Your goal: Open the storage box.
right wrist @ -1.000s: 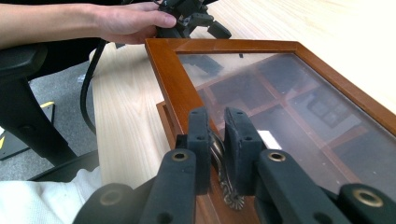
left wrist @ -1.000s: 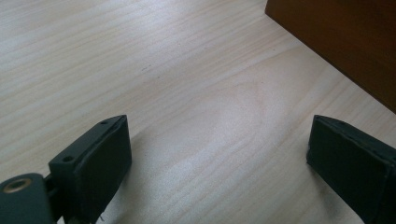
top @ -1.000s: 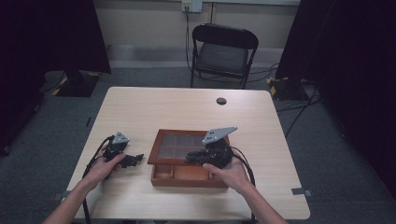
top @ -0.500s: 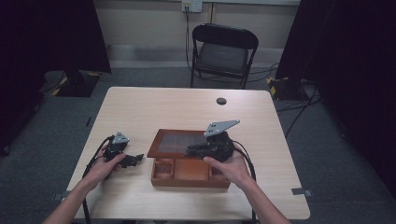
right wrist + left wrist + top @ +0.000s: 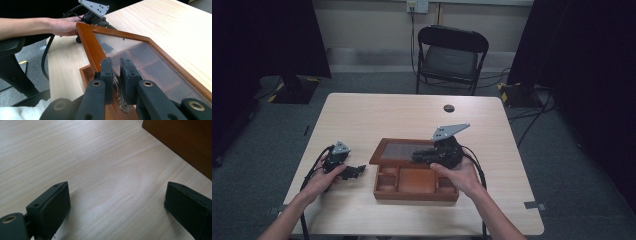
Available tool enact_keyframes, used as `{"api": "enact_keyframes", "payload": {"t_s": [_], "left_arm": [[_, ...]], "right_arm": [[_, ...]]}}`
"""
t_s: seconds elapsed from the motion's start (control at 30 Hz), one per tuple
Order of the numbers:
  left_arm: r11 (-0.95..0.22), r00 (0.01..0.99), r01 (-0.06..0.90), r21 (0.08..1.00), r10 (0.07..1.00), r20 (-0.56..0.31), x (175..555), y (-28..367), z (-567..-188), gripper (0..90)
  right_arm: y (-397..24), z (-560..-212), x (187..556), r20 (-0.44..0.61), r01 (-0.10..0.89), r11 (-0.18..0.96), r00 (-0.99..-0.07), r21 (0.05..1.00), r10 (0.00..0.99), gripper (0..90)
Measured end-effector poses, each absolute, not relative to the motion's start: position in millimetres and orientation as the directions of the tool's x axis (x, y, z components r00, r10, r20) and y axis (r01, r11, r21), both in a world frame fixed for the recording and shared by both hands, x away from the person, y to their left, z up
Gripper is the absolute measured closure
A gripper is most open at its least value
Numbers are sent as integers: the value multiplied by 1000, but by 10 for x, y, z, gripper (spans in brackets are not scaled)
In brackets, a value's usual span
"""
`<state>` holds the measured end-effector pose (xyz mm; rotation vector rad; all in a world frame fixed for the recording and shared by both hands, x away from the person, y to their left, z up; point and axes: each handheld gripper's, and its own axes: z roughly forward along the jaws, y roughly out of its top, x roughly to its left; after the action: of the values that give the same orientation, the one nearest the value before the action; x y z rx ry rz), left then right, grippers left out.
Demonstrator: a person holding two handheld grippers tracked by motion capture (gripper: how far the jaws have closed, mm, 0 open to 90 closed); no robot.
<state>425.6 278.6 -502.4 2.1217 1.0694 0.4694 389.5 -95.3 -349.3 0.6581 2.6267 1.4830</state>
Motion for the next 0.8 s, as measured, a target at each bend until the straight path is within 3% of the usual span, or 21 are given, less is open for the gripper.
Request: {"api": "enact_keyframes", "payload": {"t_s": [0.8], "left_arm": [[-419,597,548,724,802,12,4258,2791,-5021,60]], "right_arm": [[-959,-3435,3934,156,337,436,-903,834,400,823]]}}
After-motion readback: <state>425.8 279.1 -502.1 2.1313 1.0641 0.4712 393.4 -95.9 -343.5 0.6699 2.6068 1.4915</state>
